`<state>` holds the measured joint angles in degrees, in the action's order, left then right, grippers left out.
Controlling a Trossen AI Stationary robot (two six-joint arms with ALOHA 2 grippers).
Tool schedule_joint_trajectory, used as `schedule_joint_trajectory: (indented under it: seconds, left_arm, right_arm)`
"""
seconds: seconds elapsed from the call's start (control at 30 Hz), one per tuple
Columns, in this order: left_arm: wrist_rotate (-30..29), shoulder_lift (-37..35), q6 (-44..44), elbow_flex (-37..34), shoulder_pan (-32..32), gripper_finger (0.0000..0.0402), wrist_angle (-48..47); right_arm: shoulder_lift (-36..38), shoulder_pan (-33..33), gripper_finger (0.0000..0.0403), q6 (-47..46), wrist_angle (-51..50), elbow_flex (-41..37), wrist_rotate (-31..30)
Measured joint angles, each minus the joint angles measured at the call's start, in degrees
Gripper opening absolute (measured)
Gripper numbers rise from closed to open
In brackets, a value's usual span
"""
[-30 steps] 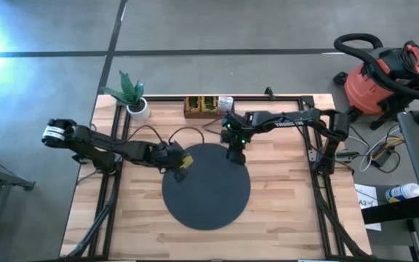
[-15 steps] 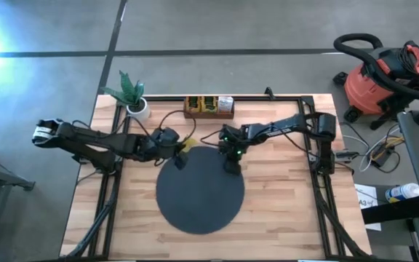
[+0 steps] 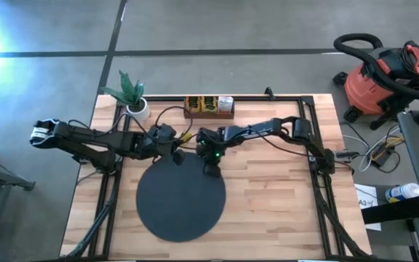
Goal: Pick & Place Tea
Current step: Put the yellow tea bag into the middle section of the wooden organizer
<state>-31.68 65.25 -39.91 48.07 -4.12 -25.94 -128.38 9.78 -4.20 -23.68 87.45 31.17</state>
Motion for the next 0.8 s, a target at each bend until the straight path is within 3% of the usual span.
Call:
schedule_joint_trajectory:
  seconds: [0.17, 0.57, 0.8]
  left_arm:
    - [0.0, 0.0, 0.4, -0.1, 0.0, 0.0000, 0.0]
    - [-0.4, 0.1, 0.7, -0.4, 0.3, 0.0000, -0.2]
    - [2.5, 0.1, 1.5, -0.5, 0.3, 0.0000, -0.8]
  right_arm:
    - [0.8, 1.0, 0.0063, 0.7, -5.8, -0.6, -4.4]
    - [5.1, 2.7, 0.0063, 0.2, -10.5, -6.2, -5.9]
    - [10.2, 3.1, 0.0064, 0.1, -9.7, -8.2, -13.7]
